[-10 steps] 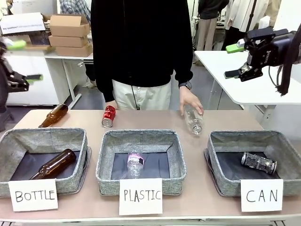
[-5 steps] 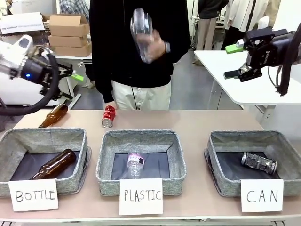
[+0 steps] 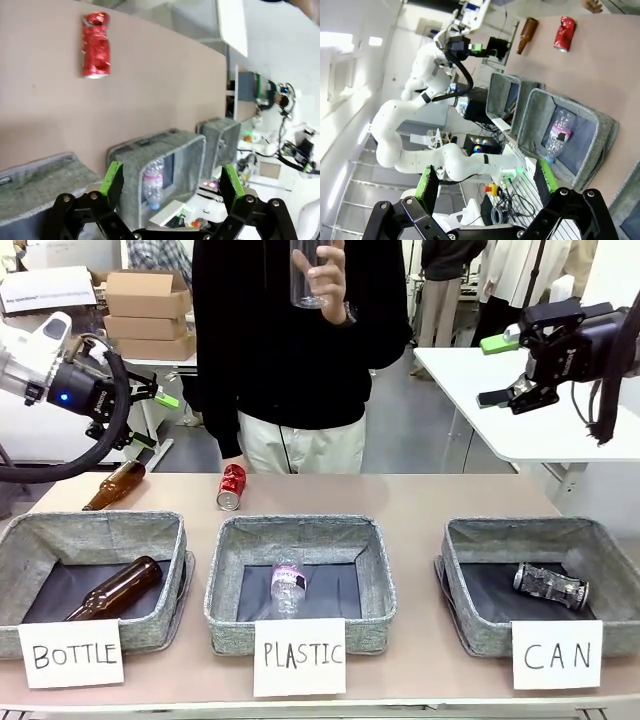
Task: Sort the can waste into the basket.
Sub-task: Pick up the can waste from the table and place it in the right Fabric basket.
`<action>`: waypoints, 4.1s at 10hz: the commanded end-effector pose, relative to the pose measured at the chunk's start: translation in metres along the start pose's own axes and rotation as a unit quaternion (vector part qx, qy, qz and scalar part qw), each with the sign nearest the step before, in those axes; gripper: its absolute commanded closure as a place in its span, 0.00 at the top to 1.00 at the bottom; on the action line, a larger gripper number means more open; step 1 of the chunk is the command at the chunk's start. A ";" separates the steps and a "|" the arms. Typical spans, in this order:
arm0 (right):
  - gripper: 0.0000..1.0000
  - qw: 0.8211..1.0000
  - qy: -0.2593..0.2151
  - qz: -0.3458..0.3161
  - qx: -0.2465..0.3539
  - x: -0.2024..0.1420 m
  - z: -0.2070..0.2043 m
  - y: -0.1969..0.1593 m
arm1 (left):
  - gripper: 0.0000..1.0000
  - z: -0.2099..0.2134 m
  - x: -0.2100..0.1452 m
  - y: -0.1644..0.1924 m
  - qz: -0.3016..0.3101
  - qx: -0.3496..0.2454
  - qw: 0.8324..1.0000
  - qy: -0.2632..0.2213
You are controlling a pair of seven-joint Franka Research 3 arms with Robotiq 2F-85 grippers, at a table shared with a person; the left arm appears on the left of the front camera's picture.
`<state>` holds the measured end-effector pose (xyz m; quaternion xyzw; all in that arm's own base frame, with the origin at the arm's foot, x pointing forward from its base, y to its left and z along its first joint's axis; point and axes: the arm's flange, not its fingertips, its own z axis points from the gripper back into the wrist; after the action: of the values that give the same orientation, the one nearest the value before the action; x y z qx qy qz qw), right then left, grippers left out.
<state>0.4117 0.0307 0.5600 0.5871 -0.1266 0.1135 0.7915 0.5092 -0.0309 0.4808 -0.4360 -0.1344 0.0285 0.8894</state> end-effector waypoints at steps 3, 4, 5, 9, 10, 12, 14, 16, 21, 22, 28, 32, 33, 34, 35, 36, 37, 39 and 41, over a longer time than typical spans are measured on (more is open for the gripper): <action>1.00 1.000 -0.004 0.010 -0.003 -0.002 -0.001 -0.001 | 1.00 -0.042 0.076 0.019 0.051 0.096 0.993 0.052; 1.00 1.000 -0.004 0.010 -0.003 -0.002 -0.001 -0.001 | 1.00 -0.065 0.098 0.024 0.065 0.112 0.988 0.080; 1.00 1.000 -0.004 0.010 -0.003 -0.002 -0.001 -0.001 | 1.00 -0.092 0.115 0.027 0.074 0.122 0.984 0.106; 1.00 1.000 -0.004 0.010 -0.003 -0.002 -0.001 -0.001 | 1.00 -0.187 0.130 0.037 0.096 0.197 0.966 0.134; 1.00 1.000 -0.004 0.010 -0.003 -0.002 -0.001 -0.001 | 1.00 -0.205 0.129 0.041 0.100 0.207 0.961 0.152; 1.00 1.000 -0.004 0.010 -0.003 -0.002 -0.001 -0.001 | 1.00 -0.233 0.127 0.047 0.097 0.245 0.952 0.156; 1.00 1.000 -0.004 0.010 -0.003 -0.002 -0.001 -0.001 | 1.00 -0.251 0.124 0.055 0.096 0.279 0.939 0.178; 1.00 1.000 -0.004 0.010 -0.003 -0.002 -0.001 -0.001 | 1.00 -0.261 0.121 0.057 0.090 0.288 0.937 0.177; 1.00 1.000 -0.004 0.010 -0.003 -0.002 -0.001 -0.001 | 0.00 -0.262 0.115 0.055 0.080 0.295 0.937 0.170; 1.00 1.000 -0.004 0.010 -0.003 -0.002 -0.001 -0.001 | 0.00 -0.261 0.114 0.054 0.079 0.297 0.936 0.171; 1.00 1.000 -0.004 0.010 -0.003 -0.002 -0.001 -0.001 | 0.00 -0.193 0.106 0.020 0.084 0.237 0.956 0.153; 1.00 1.000 -0.004 0.010 -0.003 -0.002 -0.001 -0.001 | 0.00 0.016 -0.041 -0.104 -0.040 0.129 0.971 0.198; 1.00 1.000 -0.004 0.010 -0.003 -0.002 -0.001 -0.001 | 0.00 0.038 -0.081 -0.118 -0.067 0.104 0.968 0.217; 1.00 1.000 -0.004 0.010 -0.003 -0.002 -0.001 -0.001 | 0.00 0.054 -0.113 -0.124 -0.098 0.083 0.970 0.207; 1.00 1.000 -0.004 0.010 -0.003 -0.002 -0.001 -0.001 | 0.00 0.061 -0.133 -0.122 -0.106 0.078 0.982 0.138; 1.00 1.000 -0.004 0.010 -0.003 -0.002 -0.001 -0.001 | 0.00 0.032 -0.061 -0.131 -0.070 0.105 0.968 0.216; 1.00 1.000 -0.004 0.010 -0.003 -0.002 -0.001 -0.001 | 0.00 0.032 -0.061 -0.131 -0.070 0.105 0.968 0.216; 1.00 1.000 -0.001 0.000 -0.001 -0.002 0.000 -0.001 | 0.52 0.054 -0.107 -0.134 -0.087 0.096 0.972 0.198; 1.00 0.997 -0.001 0.010 -0.081 -0.033 0.043 0.001 | 0.52 -0.082 -0.035 -0.183 -0.262 0.051 0.922 0.279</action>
<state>0.4006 0.0145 0.5604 0.5553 -0.1302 0.1167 0.8130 0.4339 -0.1526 0.5734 -0.3377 0.0139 -0.2299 0.9126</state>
